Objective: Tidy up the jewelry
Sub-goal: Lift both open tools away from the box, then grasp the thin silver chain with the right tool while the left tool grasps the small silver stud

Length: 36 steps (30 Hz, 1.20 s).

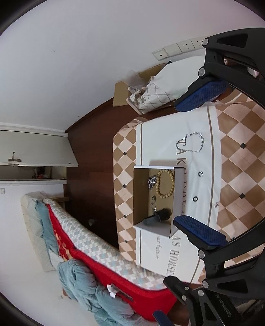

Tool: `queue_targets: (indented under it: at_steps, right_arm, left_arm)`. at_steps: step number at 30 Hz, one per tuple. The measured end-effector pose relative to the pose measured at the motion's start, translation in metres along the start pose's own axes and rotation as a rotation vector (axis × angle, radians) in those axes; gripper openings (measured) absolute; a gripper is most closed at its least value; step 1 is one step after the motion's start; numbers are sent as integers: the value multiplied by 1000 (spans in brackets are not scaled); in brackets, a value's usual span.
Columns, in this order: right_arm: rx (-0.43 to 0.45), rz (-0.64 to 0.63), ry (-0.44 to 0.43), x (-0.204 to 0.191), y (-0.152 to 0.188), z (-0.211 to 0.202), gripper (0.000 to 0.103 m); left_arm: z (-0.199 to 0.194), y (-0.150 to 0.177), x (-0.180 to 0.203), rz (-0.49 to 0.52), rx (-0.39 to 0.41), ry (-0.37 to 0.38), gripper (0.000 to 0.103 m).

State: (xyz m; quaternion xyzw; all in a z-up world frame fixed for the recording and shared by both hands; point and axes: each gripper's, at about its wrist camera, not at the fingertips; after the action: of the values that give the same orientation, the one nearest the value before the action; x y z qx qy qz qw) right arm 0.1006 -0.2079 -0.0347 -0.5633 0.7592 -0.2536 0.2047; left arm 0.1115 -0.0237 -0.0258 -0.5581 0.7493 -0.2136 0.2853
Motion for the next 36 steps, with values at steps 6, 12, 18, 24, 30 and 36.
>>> queue_targets:
  at_steps: [6, 12, 18, 24, 30, 36]
  right_arm:
    - [25, 12, -26, 1, 8, -23, 103]
    - [44, 34, -83, 17, 19, -17, 103]
    - [-39, 163, -41, 61, 37, 25, 96]
    - [-128, 217, -59, 89, 58, 75, 72]
    - [-156, 182, 8, 86, 71, 133, 70]
    - [-152, 196, 36, 99, 69, 187, 68]
  left_arm:
    - [-16, 8, -5, -44, 35, -27, 100]
    - [-5, 18, -1, -63, 60, -49, 100]
    - [28, 29, 5, -84, 28, -43, 100]
    - [75, 45, 22, -43, -73, -101, 100]
    - [119, 71, 29, -28, -187, -169, 100]
    - [142, 85, 33, -14, -252, -173, 100]
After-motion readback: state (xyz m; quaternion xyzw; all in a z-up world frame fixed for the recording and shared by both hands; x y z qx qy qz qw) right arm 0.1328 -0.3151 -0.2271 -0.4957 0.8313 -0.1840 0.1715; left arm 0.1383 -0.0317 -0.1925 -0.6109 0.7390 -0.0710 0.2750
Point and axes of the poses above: each gripper's, at about its wrist camera, not at the fingertips, and z roughly the way its jaws point, x to its right, y to its underside, and after that the axes turned 8 degrees about z, right-handed
